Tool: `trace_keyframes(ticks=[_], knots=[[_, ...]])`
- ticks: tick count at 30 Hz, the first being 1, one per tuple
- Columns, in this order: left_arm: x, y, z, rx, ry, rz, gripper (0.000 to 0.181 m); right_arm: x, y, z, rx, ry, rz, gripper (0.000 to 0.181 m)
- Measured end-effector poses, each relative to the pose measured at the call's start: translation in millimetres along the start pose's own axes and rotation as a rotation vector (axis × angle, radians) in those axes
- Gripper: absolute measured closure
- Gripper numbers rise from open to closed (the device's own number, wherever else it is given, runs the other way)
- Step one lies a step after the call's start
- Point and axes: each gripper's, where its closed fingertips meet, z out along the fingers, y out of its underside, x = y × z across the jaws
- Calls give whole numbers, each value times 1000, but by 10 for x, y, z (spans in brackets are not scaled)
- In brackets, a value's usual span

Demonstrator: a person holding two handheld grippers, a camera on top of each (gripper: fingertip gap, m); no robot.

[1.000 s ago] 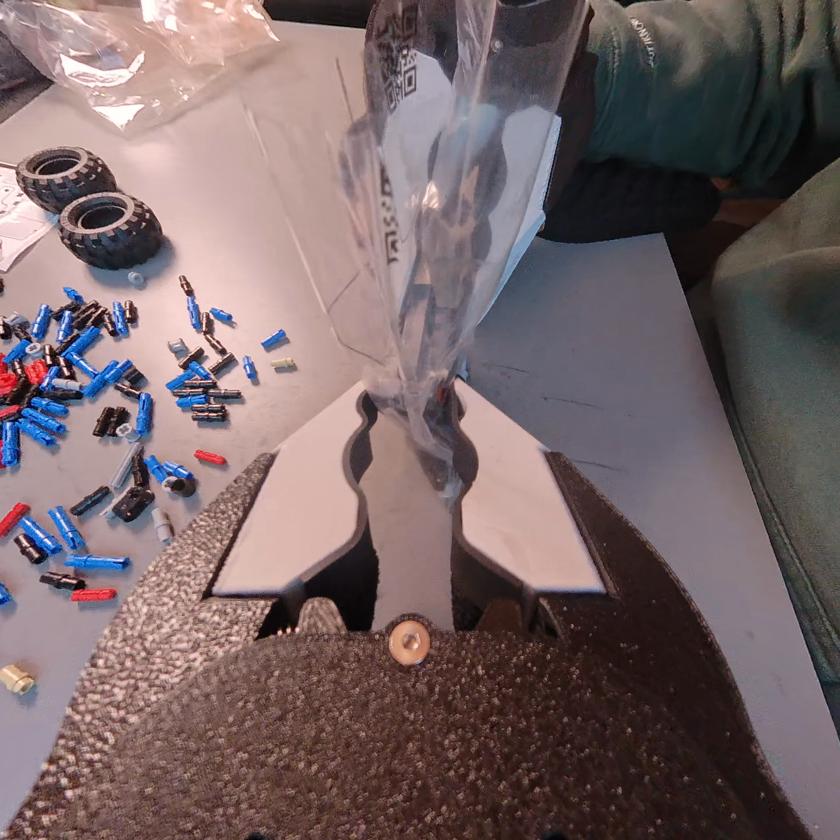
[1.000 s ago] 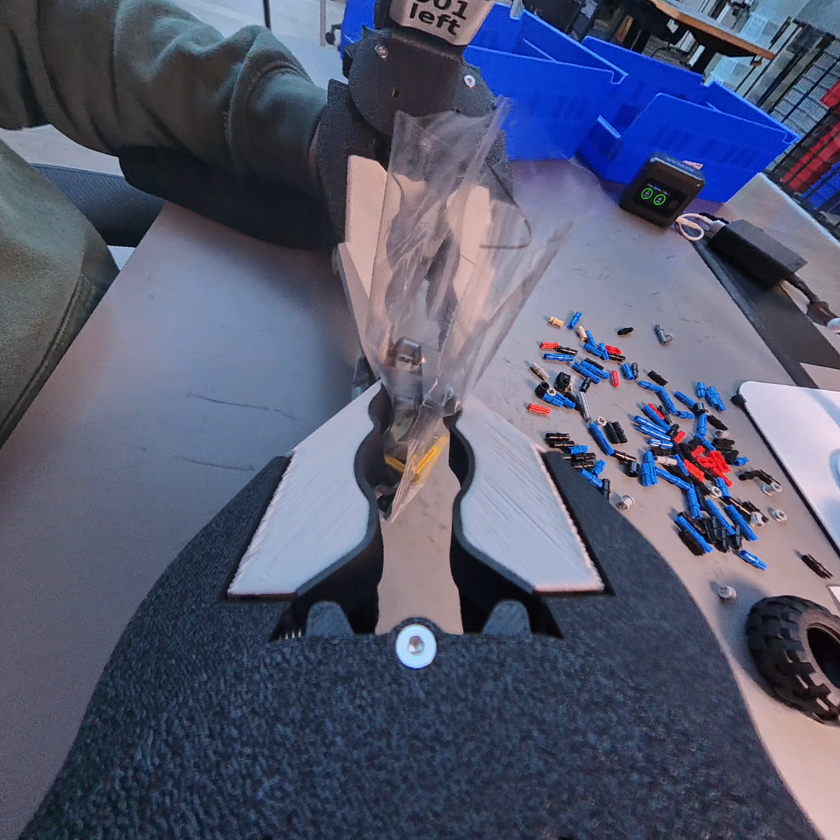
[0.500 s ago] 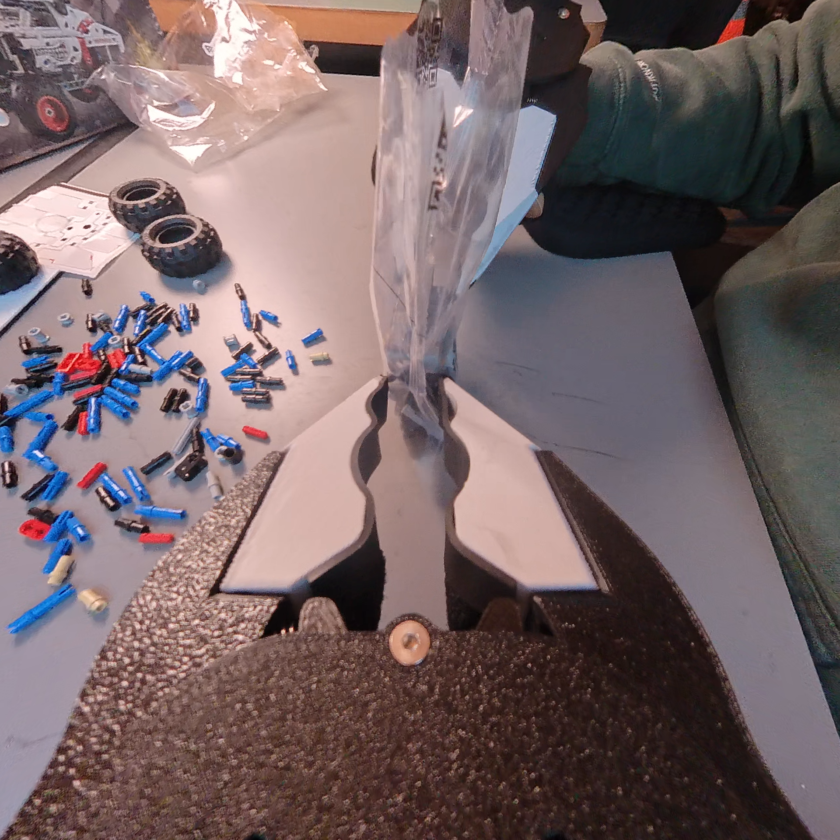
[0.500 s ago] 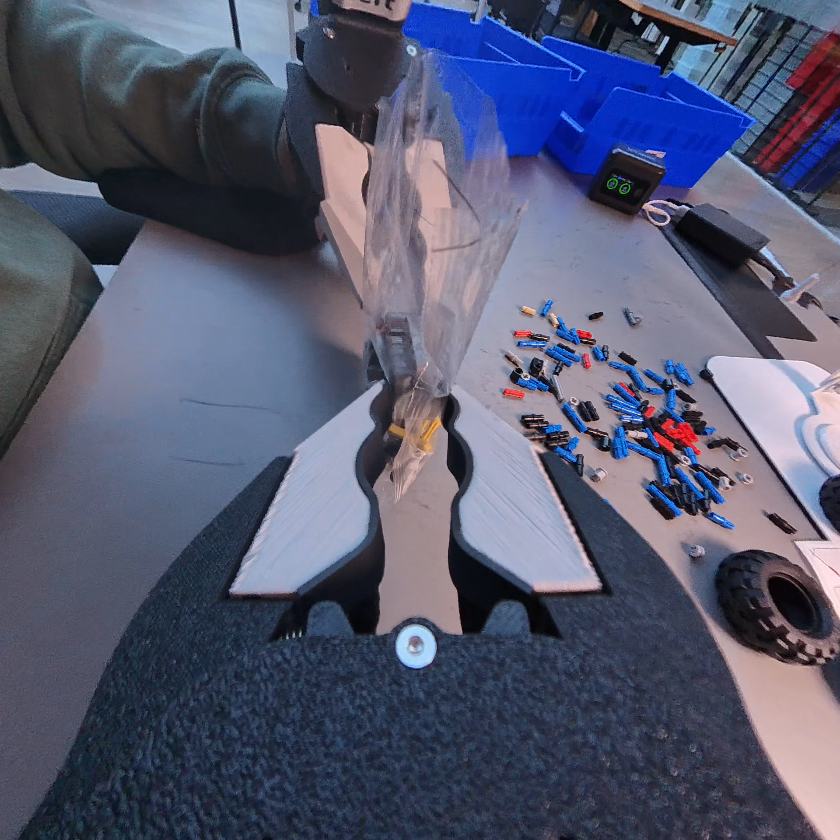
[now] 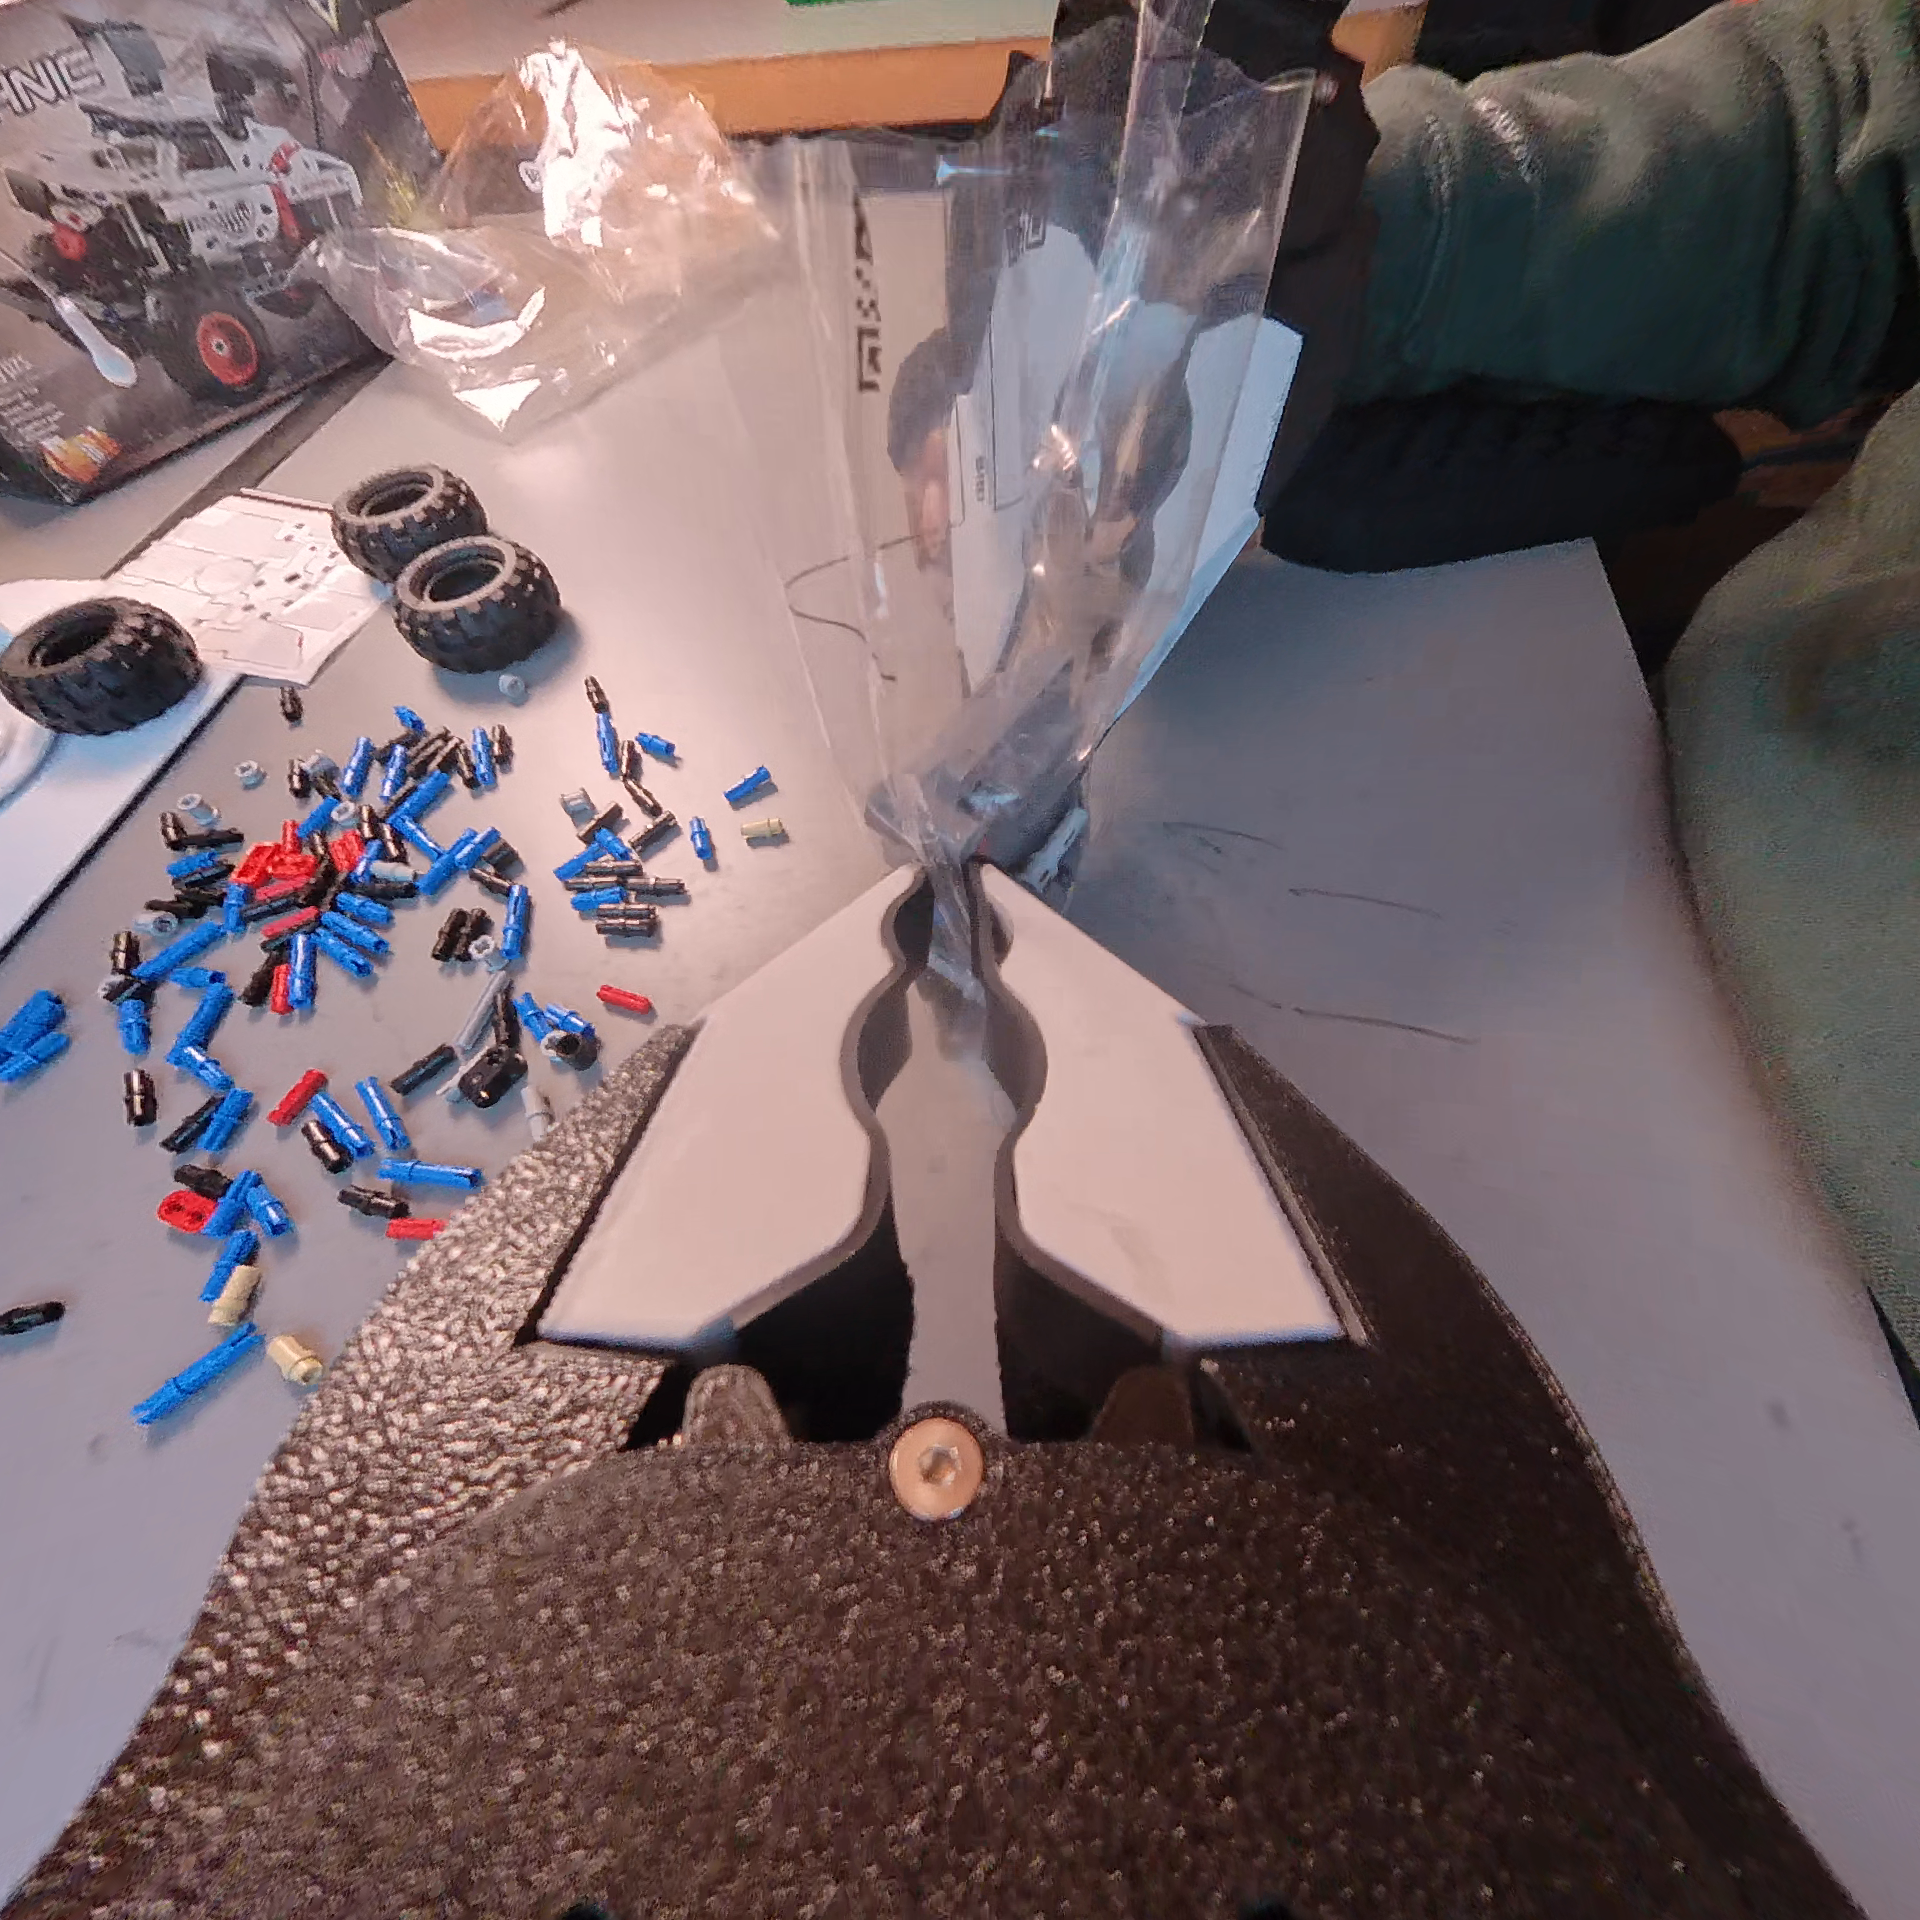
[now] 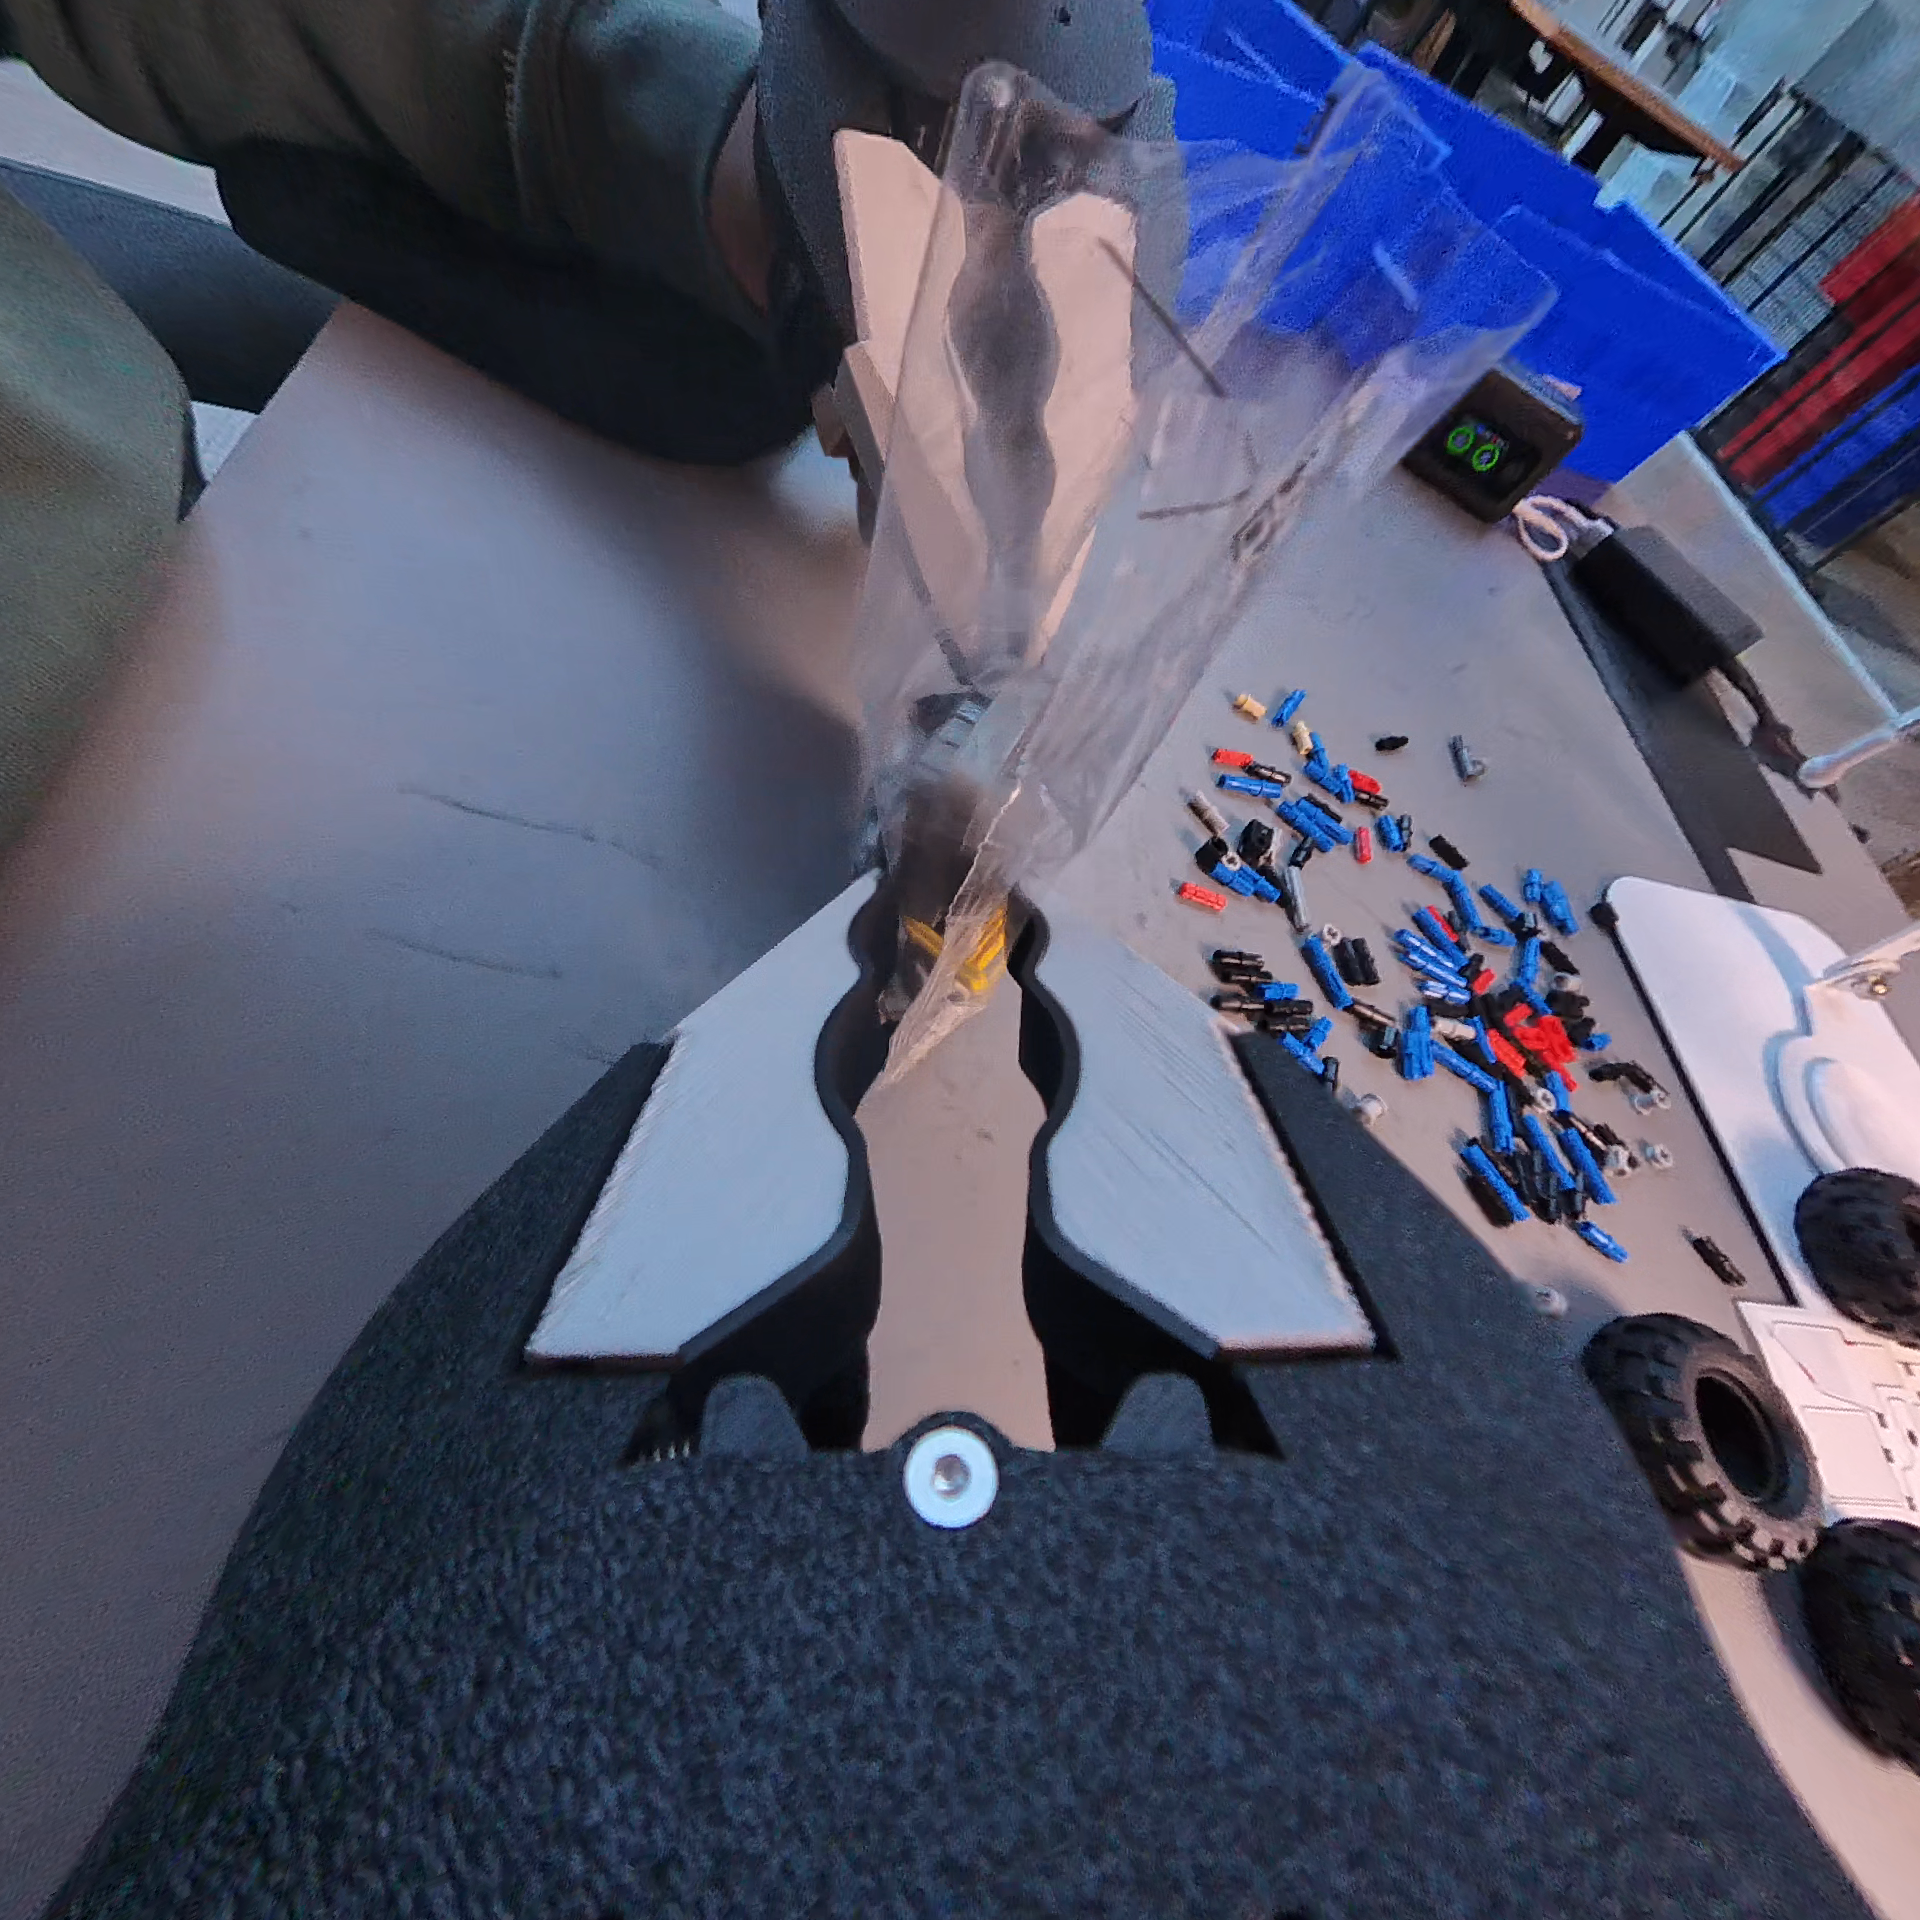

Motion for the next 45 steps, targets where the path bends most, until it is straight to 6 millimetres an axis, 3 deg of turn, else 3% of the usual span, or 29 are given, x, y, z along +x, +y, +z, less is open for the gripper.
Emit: trace_keyframes(ticks=[4, 10, 11, 14, 17, 21, 23, 25, 29, 31, 36, 41, 45], knots=[[36, -88, -87, 65, 33, -9, 177, 1, -97, -40, 61, -6, -2, 162], [41, -11, -66, 51, 42, 0, 158, -57, 98, 13, 0, -71, 63, 148], [45, -6, -61, 51, 48, -5, 159, -57, 92, 6, 9, -78, 71, 149], [61, 7, -58, 40, 64, -12, 178, -38, 64, -38, 40, -88, 80, 176], [45, -36, -102, 65, 58, -2, 179, 30, 33, -66, 80, -67, 106, 177], [12, -23, -154, 77, 65, -17, 177, 82, 20, -79, 105, -65, 145, 169], [-27, 80, -133, 33, 53, -31, 157, 111, 76, -62, 72, -61, 172, 151], [-26, 97, -121, 33, 59, -43, 152, 116, 78, -73, 77, -75, 196, 143], [-10, 151, -72, 0, 67, -44, 163, 119, 94, -109, 78, -96, 212, 143], [-6, 169, -68, -12, 69, -44, 179, 152, 105, -161, 88, -112, 254, 142], [-101, 244, -70, -62, 31, -105, 181, 234, 107, -231, 108, -97, 290, 145], [-192, 303, -88, -80, 20, -201, 181, 77, 198, -111, 23, -145, 260, 143], [-172, 332, -65, -99, 28, -203, 181, -67, 311, 67, -119, -144, 143, 128]])
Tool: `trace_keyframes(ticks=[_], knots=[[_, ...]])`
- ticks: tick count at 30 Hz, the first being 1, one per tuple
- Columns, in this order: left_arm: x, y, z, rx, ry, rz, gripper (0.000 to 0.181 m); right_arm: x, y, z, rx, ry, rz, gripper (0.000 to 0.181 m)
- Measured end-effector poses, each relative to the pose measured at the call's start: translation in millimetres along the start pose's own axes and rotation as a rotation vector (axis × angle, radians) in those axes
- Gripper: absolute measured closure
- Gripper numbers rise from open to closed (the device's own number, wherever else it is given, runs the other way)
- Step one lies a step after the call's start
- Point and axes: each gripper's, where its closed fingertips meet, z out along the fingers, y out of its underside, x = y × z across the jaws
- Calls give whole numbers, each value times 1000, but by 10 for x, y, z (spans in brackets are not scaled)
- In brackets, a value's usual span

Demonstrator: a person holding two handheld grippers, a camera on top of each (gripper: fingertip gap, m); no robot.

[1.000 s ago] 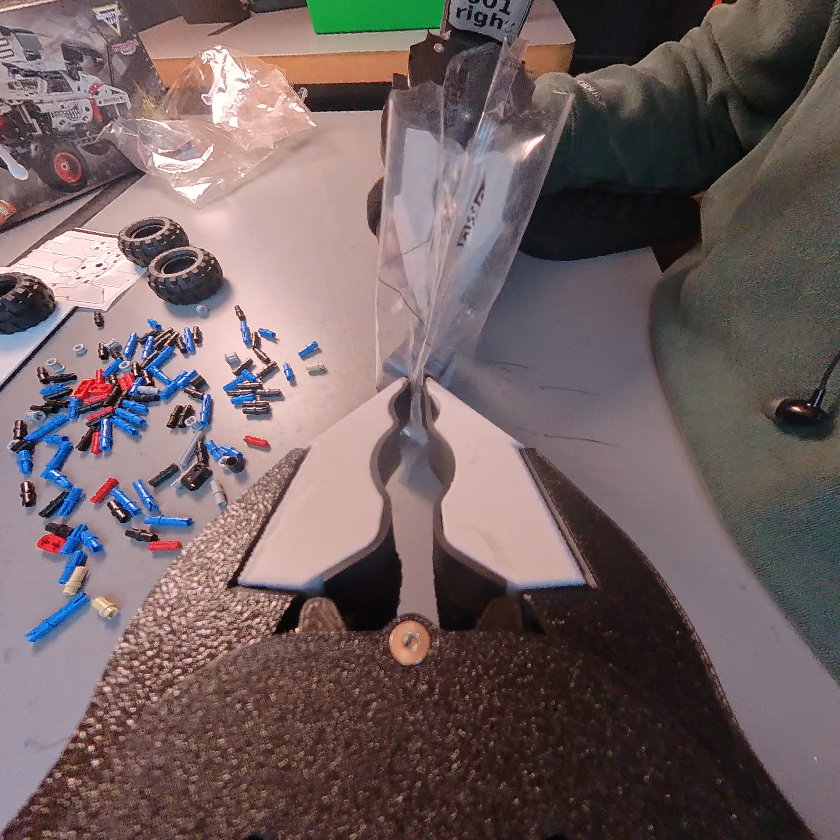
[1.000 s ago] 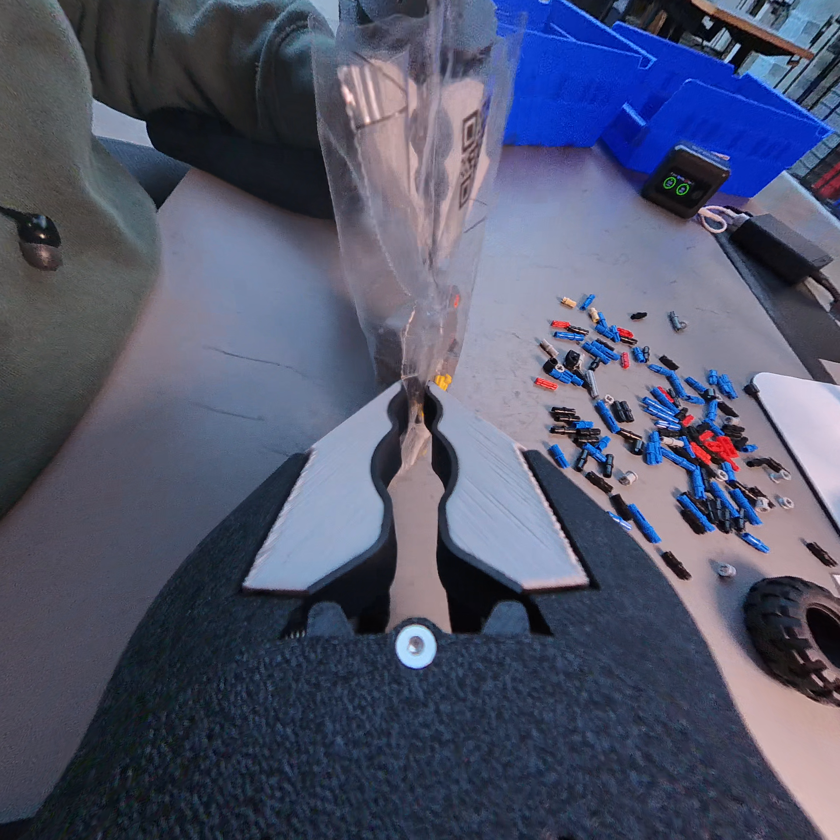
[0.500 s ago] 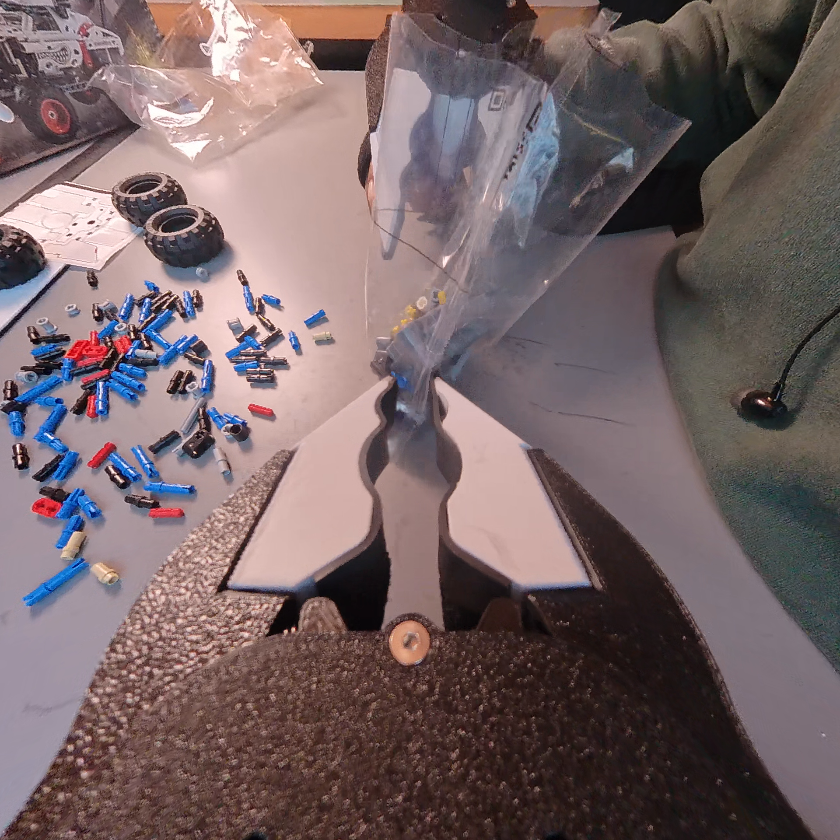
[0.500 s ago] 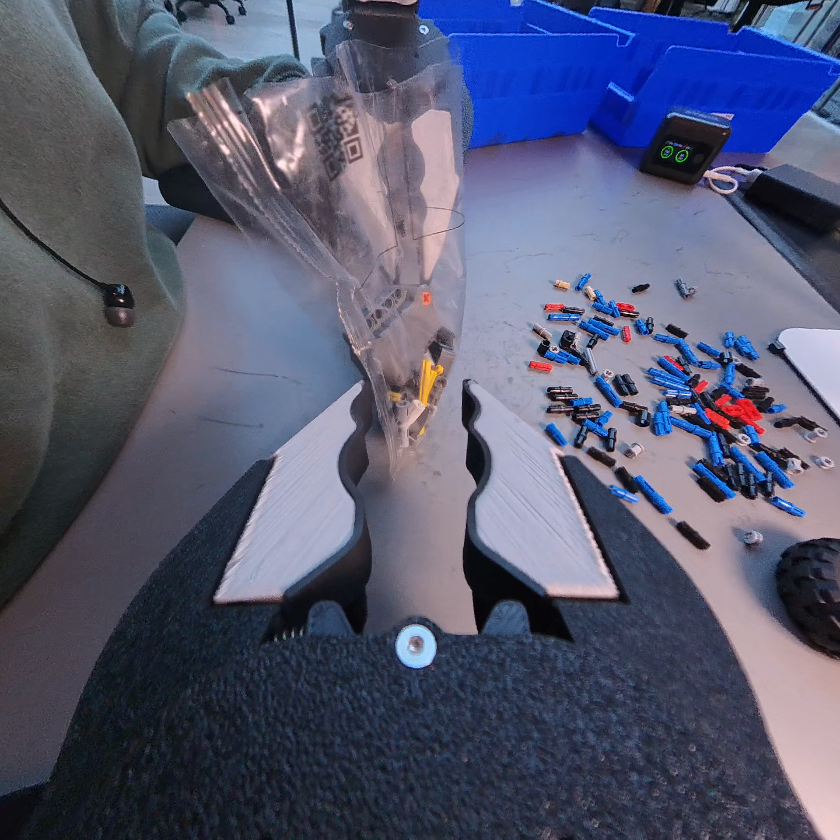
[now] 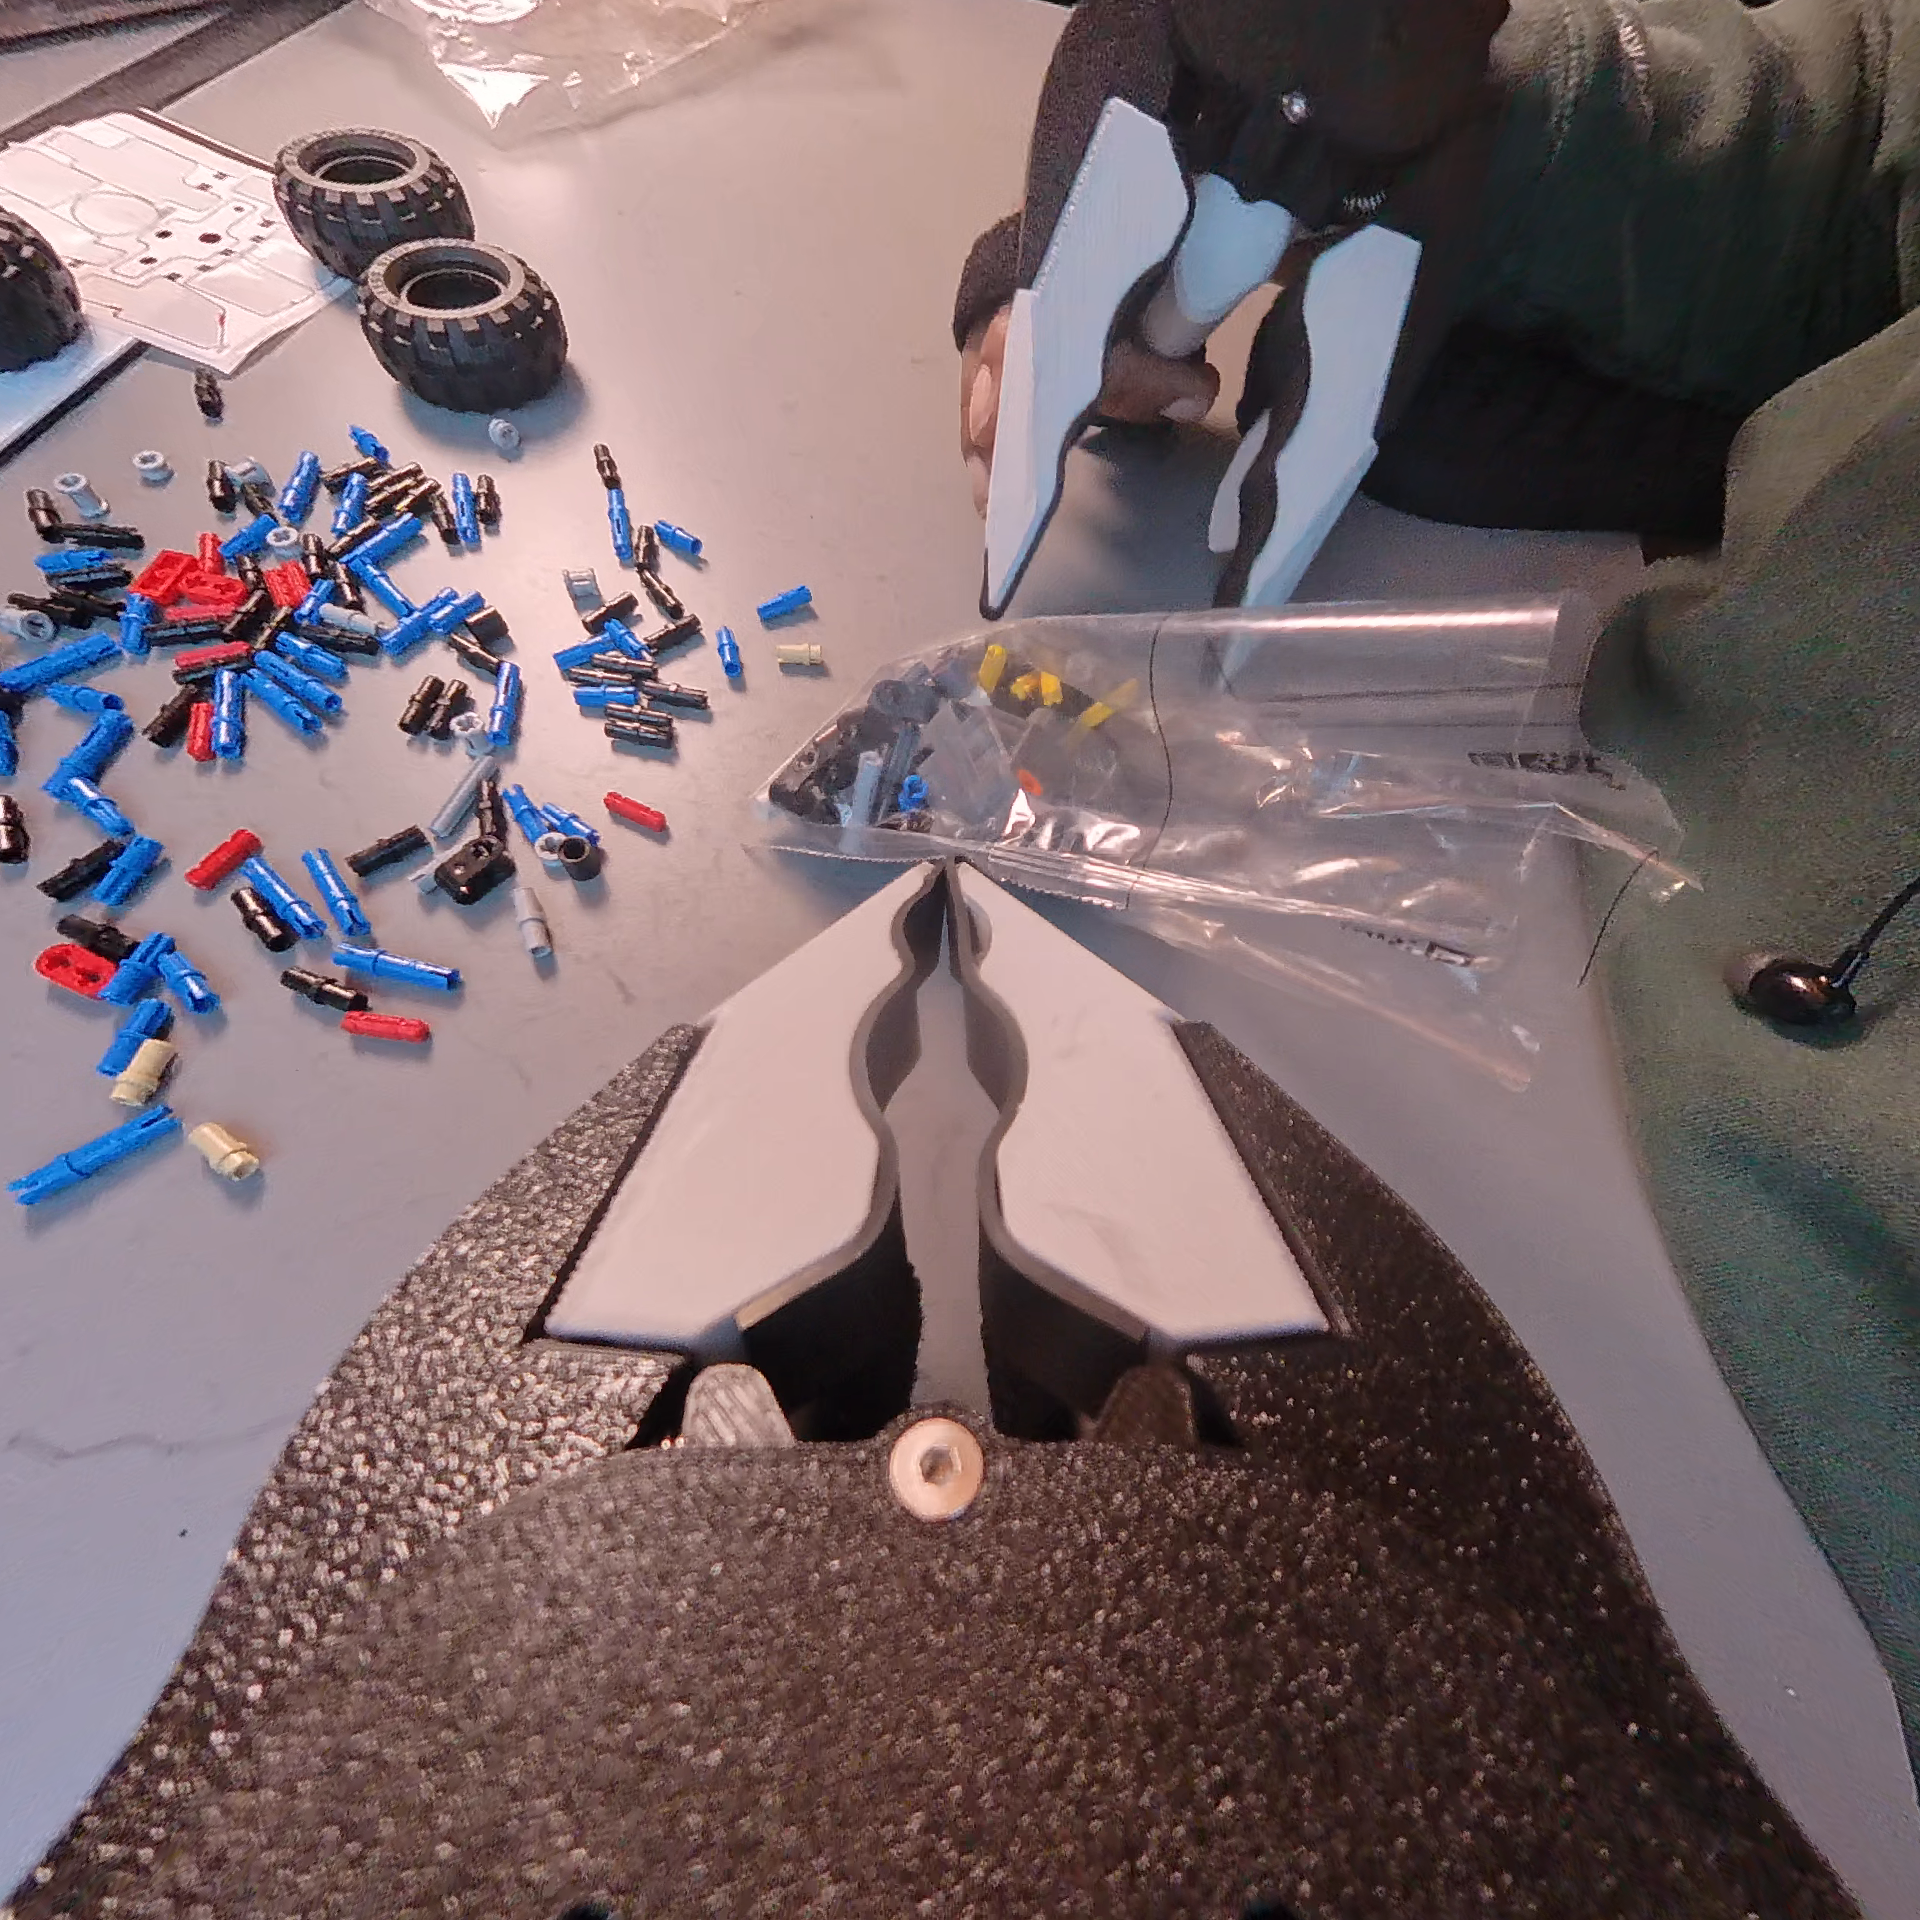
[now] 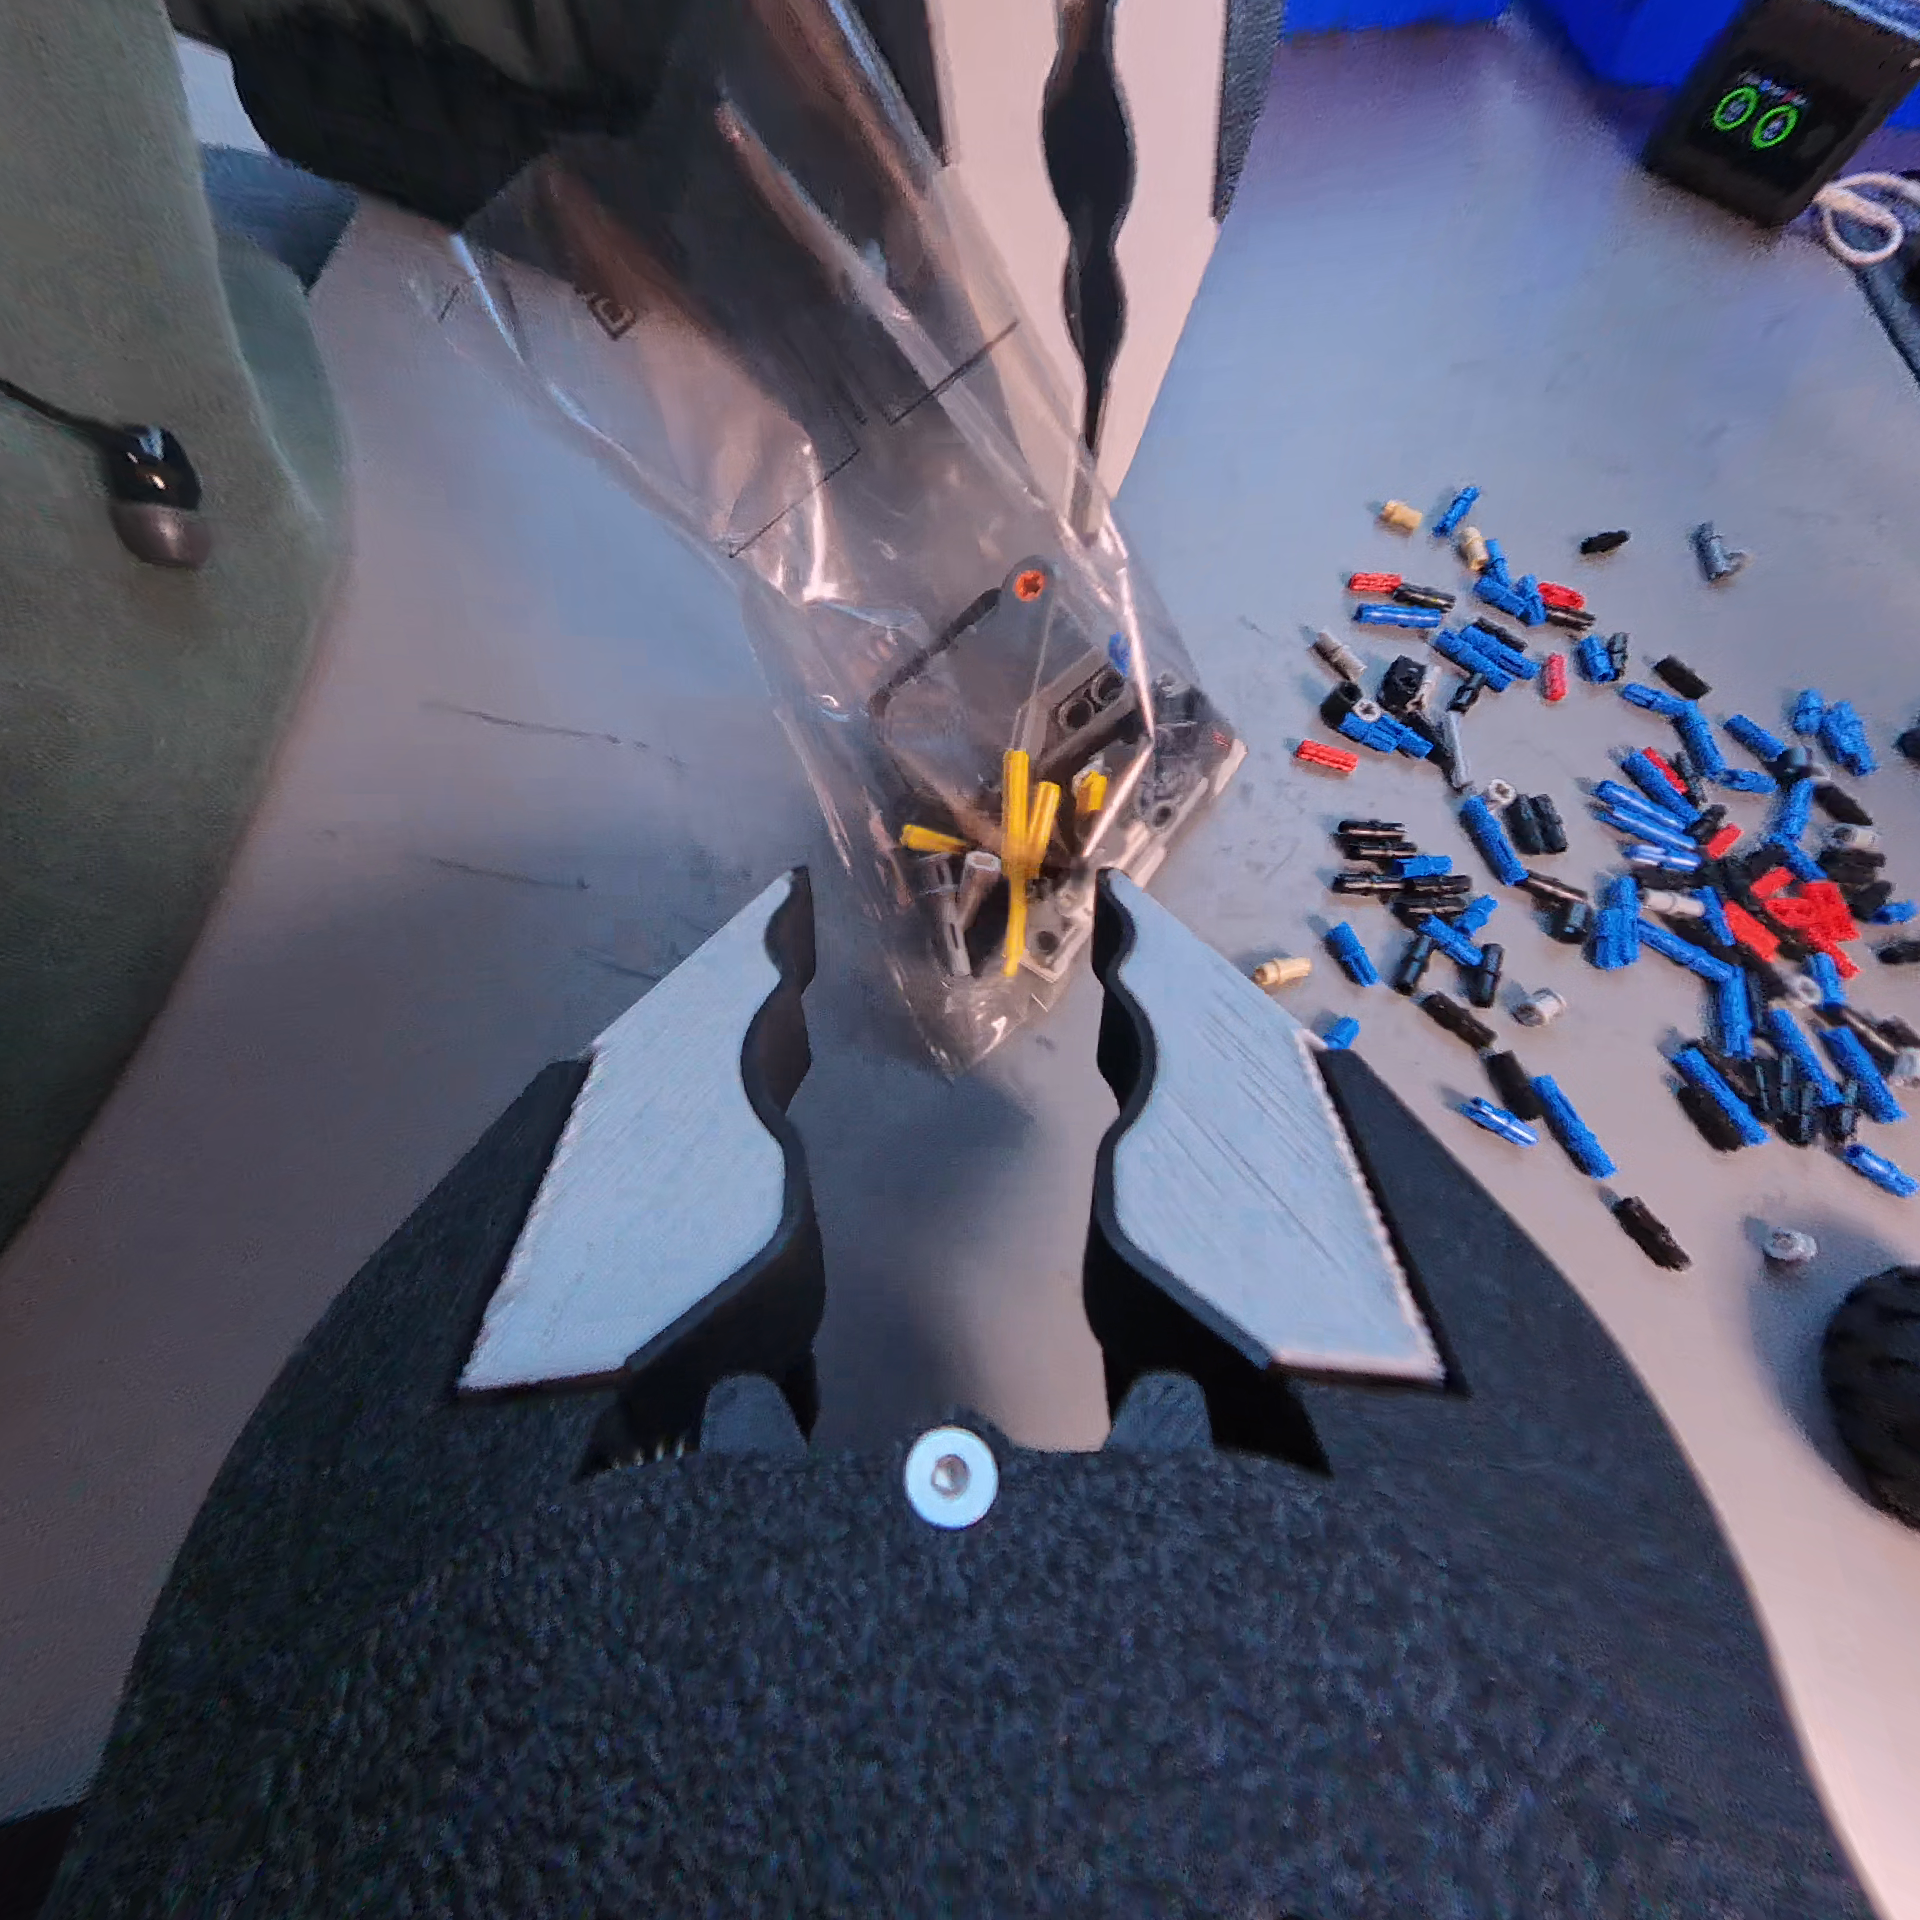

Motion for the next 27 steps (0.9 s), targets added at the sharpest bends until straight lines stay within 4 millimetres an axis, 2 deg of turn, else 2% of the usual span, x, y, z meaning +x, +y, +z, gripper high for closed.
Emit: trace_keyframes(ticks=[2, 4, 5, 7, 10, 17, 22, 23, 25, 27], knots=[[-15, 5, 9, -3, -16, 4, 181, -26, -12, 101, -40, 38, -65, 121], [-3, 15, 14, -9, -6, 1, 181, 33, -1, 192, -92, 121, -128, 122], [-2, 18, 13, -10, -4, -2, 181, 77, 16, 224, -117, 167, -173, 126], [-2, 26, 9, -15, -4, -3, 181, 85, -21, 216, -105, 186, -216, 151], [-28, 57, 0, -33, -30, 14, 180, 84, -28, 176, -65, 144, -135, 160], [70, 72, -96, -33, 14, 100, 146, 32, -97, 12, 57, -47, 168, 169], [306, -201, -149, 110, 133, 97, 130, 15, -212, -70, 148, -194, 389, 169], [349, -264, -143, 138, 150, 100, 130, -13, -260, -69, 170, -233, 427, 169], [413, -364, -129, 177, 174, 99, 148, -81, -344, -50, 201, -312, 497, 169], [435, -435, -154, 201, 205, 58, 155, -100, -376, -44, 214, -343, 531, 169]])
